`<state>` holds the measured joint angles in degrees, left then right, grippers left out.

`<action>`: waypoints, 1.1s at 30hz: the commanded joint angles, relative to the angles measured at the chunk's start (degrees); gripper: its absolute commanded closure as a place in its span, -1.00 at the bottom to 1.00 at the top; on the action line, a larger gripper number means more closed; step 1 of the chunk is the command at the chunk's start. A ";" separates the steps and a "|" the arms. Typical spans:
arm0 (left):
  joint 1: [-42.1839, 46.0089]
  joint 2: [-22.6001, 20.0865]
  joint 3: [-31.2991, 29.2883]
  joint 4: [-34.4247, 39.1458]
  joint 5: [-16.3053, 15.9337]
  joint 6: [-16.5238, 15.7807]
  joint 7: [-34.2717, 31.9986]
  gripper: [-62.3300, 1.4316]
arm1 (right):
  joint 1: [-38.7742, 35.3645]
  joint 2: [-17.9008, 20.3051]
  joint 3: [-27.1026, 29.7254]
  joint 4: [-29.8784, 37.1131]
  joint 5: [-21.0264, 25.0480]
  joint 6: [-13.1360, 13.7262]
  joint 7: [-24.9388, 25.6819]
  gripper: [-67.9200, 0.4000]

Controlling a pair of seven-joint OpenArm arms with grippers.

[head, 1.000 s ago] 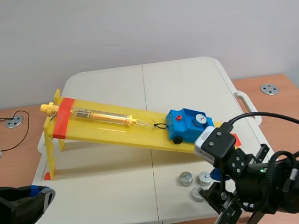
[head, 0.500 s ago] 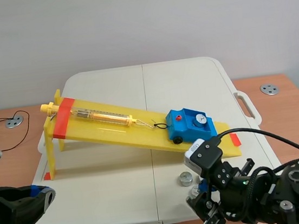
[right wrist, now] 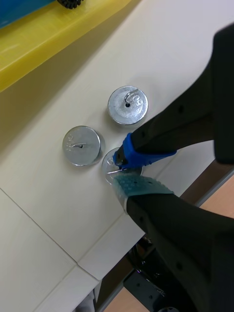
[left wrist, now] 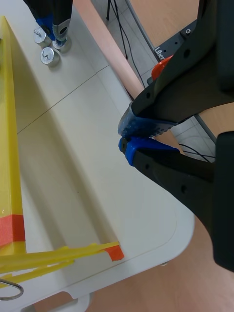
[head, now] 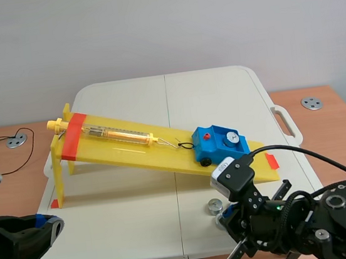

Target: Place the four metal weights on the blue cart on the ramp.

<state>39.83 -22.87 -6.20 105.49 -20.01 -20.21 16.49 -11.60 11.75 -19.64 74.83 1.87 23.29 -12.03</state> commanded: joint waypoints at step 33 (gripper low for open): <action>-0.07 0.28 -0.90 4.15 -4.22 -1.01 -4.63 0.83 | -12.20 7.63 23.23 30.18 30.18 5.33 -9.99 0.96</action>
<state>39.83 -22.87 -6.20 105.49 -20.01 -20.21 16.49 -25.52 16.71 0.51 98.94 24.14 26.74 -26.13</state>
